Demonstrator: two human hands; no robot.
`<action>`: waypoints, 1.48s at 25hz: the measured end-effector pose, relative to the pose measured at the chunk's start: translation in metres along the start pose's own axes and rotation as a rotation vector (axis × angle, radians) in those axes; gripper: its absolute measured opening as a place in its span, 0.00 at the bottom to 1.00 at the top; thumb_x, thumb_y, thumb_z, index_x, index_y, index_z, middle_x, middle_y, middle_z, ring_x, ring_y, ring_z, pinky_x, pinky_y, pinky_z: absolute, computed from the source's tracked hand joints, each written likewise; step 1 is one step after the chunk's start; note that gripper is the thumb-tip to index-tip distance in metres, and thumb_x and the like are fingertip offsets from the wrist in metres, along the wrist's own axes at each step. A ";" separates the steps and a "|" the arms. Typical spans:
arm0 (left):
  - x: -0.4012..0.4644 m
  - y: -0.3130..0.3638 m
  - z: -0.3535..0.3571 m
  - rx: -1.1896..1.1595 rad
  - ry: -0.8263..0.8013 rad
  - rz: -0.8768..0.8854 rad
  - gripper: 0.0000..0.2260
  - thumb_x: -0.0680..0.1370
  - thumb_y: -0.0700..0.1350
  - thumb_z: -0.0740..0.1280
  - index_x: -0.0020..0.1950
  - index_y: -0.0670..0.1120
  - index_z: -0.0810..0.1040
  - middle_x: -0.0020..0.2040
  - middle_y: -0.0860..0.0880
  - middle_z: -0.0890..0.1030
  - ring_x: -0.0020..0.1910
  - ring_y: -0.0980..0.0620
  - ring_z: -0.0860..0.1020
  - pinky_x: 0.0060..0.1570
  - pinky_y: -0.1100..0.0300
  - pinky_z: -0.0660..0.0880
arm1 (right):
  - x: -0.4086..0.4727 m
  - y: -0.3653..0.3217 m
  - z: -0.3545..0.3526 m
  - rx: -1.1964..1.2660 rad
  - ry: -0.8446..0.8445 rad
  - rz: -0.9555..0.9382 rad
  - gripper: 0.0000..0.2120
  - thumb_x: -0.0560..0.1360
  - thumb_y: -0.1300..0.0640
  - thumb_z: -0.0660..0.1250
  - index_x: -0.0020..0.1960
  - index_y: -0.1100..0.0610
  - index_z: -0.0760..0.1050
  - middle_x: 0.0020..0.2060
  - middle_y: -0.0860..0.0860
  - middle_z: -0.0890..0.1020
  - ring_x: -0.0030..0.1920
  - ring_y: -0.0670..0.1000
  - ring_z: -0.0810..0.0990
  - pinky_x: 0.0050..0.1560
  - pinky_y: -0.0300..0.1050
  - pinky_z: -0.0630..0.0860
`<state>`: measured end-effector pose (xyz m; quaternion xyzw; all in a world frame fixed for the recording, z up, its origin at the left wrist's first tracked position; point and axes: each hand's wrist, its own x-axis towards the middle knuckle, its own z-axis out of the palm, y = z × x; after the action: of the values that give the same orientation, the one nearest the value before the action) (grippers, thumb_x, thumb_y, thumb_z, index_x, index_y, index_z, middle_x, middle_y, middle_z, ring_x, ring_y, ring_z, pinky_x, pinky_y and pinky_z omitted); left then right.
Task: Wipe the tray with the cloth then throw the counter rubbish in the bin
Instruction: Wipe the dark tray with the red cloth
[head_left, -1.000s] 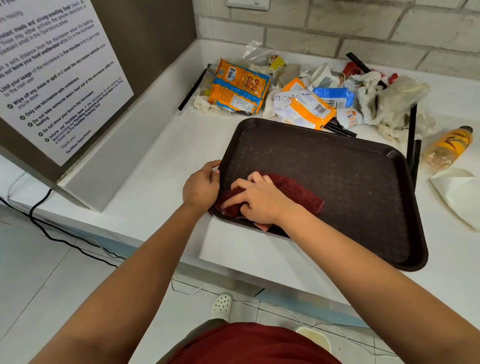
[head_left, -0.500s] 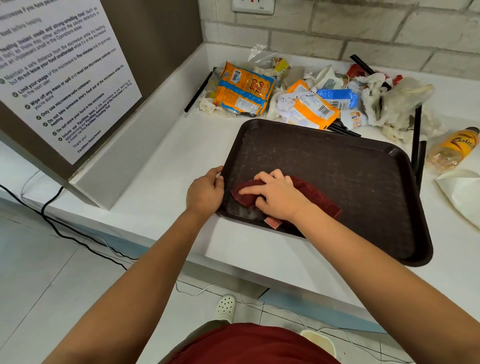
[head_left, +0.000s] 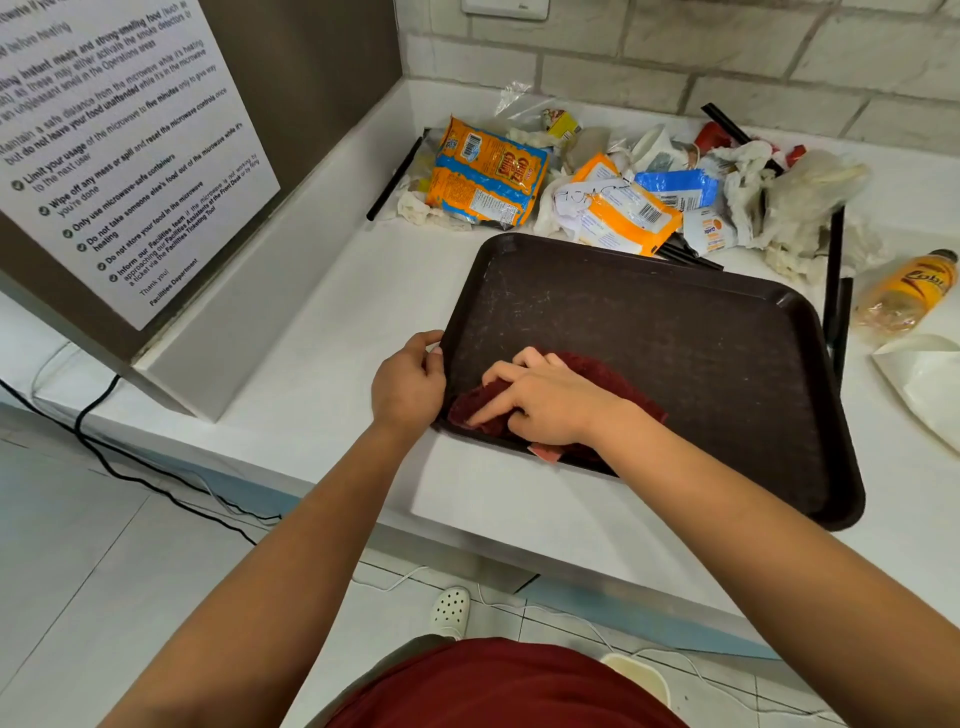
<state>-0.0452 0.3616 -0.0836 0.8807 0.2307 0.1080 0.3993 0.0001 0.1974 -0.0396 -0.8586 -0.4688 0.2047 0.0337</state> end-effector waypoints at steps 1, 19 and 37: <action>0.000 -0.001 0.000 -0.003 -0.008 0.004 0.14 0.81 0.46 0.55 0.65 0.49 0.73 0.41 0.48 0.80 0.43 0.47 0.79 0.46 0.56 0.76 | -0.004 0.005 -0.001 0.022 -0.010 0.014 0.23 0.76 0.60 0.56 0.60 0.36 0.74 0.66 0.44 0.65 0.61 0.52 0.61 0.61 0.47 0.60; -0.001 0.002 0.004 0.017 0.047 -0.006 0.14 0.81 0.47 0.55 0.63 0.50 0.75 0.43 0.47 0.81 0.43 0.46 0.78 0.46 0.57 0.74 | -0.099 0.071 0.011 0.294 0.019 0.250 0.22 0.74 0.65 0.62 0.50 0.36 0.79 0.56 0.37 0.68 0.55 0.49 0.63 0.68 0.49 0.58; -0.005 0.000 0.000 -0.027 0.002 -0.024 0.15 0.81 0.46 0.56 0.66 0.47 0.74 0.52 0.45 0.82 0.51 0.45 0.79 0.51 0.59 0.73 | 0.003 0.056 0.001 0.058 0.288 0.691 0.21 0.77 0.50 0.60 0.69 0.40 0.66 0.68 0.54 0.65 0.65 0.62 0.62 0.64 0.56 0.62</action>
<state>-0.0493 0.3594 -0.0835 0.8723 0.2401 0.1074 0.4123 0.0457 0.1686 -0.0561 -0.9848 -0.1359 0.0943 0.0524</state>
